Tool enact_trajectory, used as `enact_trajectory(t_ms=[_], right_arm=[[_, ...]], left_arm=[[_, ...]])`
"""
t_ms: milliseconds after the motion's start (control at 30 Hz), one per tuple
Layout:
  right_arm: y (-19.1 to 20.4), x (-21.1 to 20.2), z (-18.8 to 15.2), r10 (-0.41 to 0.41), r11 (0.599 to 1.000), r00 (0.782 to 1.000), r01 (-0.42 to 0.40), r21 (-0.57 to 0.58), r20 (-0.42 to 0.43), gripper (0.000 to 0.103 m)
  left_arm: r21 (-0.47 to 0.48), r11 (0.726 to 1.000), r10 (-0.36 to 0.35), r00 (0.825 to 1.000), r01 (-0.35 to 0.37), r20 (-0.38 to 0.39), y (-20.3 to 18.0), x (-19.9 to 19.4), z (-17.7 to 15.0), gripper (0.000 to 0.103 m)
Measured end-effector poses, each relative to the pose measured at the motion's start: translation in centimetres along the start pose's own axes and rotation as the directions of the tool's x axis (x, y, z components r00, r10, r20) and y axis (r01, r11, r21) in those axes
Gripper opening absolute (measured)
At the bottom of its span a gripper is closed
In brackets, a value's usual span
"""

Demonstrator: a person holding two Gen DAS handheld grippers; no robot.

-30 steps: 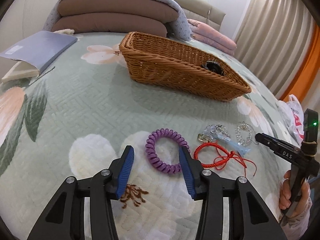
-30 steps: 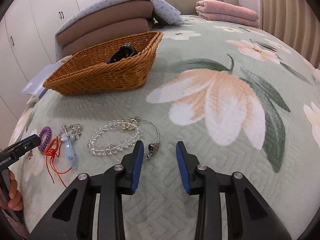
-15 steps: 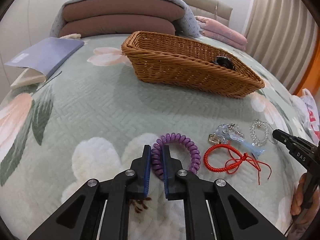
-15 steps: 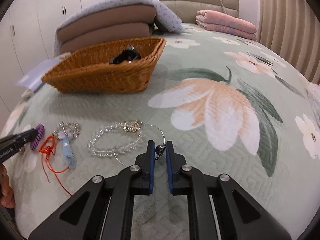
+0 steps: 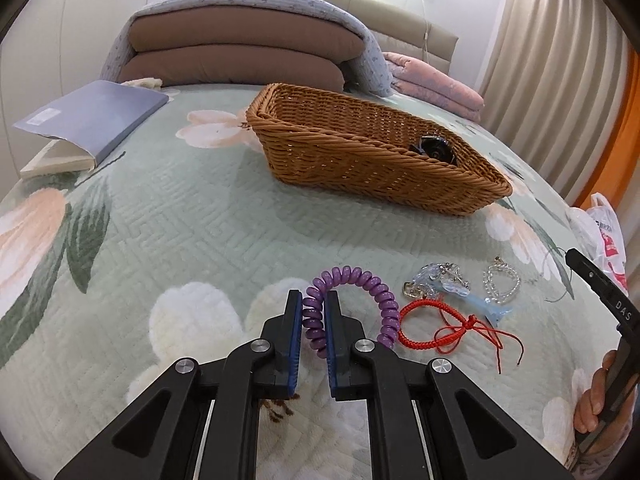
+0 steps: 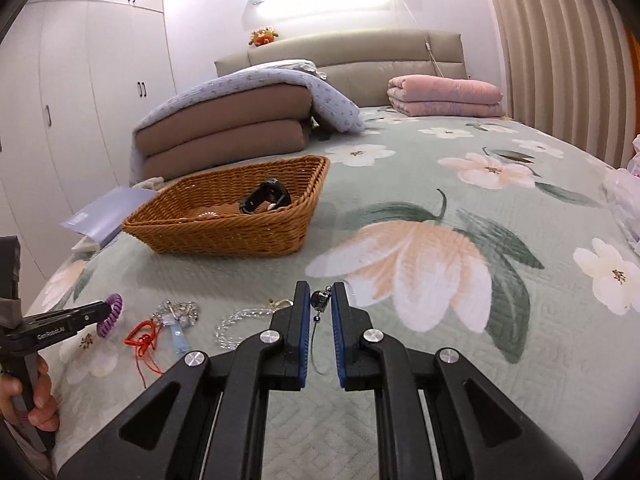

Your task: Organize jewelry

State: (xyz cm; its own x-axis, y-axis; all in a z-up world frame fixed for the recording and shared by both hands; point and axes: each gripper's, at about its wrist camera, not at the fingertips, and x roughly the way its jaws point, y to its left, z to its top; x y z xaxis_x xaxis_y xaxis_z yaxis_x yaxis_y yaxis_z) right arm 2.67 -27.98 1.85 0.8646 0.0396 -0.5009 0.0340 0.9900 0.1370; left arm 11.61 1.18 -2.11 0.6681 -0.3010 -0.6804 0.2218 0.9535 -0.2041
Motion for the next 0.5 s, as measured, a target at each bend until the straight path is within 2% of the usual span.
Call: enact_trajectory(t_ms=[200, 300, 367, 500], right_arm=[[0.1, -1.3, 0.3, 0.054, 0.999, 0.998, -0.054, 0.003, 0.036, 0.014], [0.4, -1.8, 1.4, 0.104, 0.994, 0.994, -0.105, 0.016, 0.039, 0.014], [1.1, -2.1, 2.7, 0.129, 0.992, 0.991, -0.130, 0.006, 0.043, 0.014], [2.5, -1.8, 5.3, 0.166, 0.986, 0.984, -0.165, -0.017, 0.061, 0.014]], left_arm=[[0.002, 1.000, -0.015, 0.999, 0.015, 0.034, -0.1, -0.8, 0.1, 0.010], [0.015, 0.999, -0.049, 0.997, 0.049, 0.064, -0.7, -1.9, 1.0, 0.010], [0.054, 0.998, -0.043, 0.997, 0.040, 0.068, -1.7, -2.5, 2.3, 0.010], [0.111, 0.993, -0.043, 0.990, 0.028, 0.131, -3.7, -4.2, 6.0, 0.010]])
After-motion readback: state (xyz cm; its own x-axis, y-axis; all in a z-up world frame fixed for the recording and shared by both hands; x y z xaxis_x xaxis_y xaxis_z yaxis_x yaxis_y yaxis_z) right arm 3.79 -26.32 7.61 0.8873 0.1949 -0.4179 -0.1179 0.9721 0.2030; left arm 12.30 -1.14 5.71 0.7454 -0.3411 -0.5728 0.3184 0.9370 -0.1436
